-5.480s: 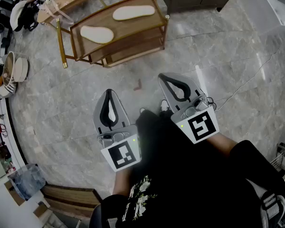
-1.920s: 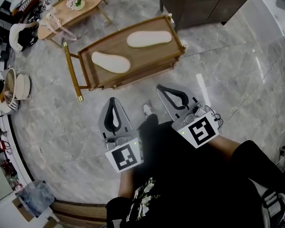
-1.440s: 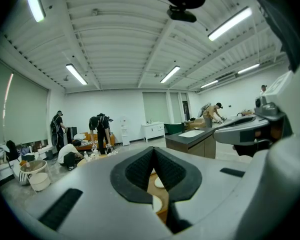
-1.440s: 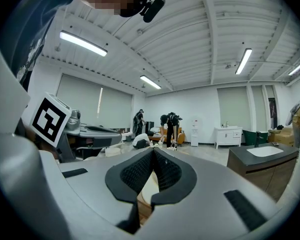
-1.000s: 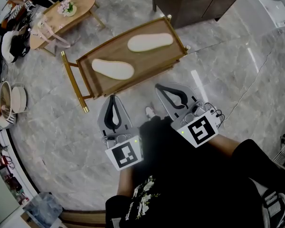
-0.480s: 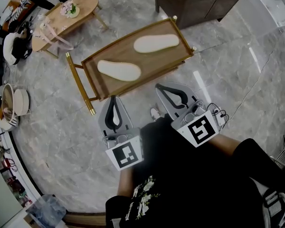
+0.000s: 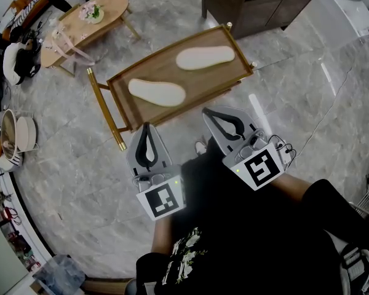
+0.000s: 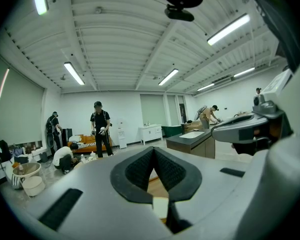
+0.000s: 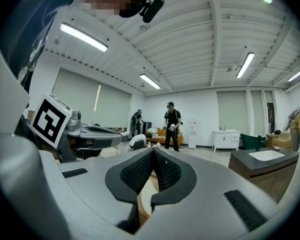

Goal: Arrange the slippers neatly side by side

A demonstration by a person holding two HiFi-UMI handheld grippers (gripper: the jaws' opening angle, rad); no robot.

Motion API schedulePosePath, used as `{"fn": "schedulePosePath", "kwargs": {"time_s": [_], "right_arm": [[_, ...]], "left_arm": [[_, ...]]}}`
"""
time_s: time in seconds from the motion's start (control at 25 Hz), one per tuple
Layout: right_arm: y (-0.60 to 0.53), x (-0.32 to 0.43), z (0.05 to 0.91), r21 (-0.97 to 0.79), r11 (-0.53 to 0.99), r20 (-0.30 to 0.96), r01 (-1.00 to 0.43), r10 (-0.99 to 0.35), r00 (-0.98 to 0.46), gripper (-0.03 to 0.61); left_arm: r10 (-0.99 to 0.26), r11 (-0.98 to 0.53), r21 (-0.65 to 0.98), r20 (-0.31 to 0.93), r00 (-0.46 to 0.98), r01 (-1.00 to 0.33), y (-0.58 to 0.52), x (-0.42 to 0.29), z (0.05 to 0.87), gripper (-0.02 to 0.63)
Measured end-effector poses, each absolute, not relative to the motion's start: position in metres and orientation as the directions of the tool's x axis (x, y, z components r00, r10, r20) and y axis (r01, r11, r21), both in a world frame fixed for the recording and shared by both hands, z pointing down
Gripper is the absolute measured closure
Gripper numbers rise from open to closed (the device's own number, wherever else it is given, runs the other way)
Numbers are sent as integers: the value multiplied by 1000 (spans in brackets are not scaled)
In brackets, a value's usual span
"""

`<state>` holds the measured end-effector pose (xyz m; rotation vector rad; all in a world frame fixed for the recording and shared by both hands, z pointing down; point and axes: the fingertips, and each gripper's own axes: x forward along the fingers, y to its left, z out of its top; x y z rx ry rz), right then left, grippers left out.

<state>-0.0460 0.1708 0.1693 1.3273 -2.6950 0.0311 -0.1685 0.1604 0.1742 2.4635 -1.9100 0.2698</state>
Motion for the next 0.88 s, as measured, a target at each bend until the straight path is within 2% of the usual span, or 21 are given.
{"fn": "schedulePosePath", "kwargs": {"time_s": [0.88], "right_arm": [[165,-49,189,0,618,181,-786,-773,-608,580]], "left_arm": [[-951,-242,-83,217,220,-967,157,-173,197,612]]}}
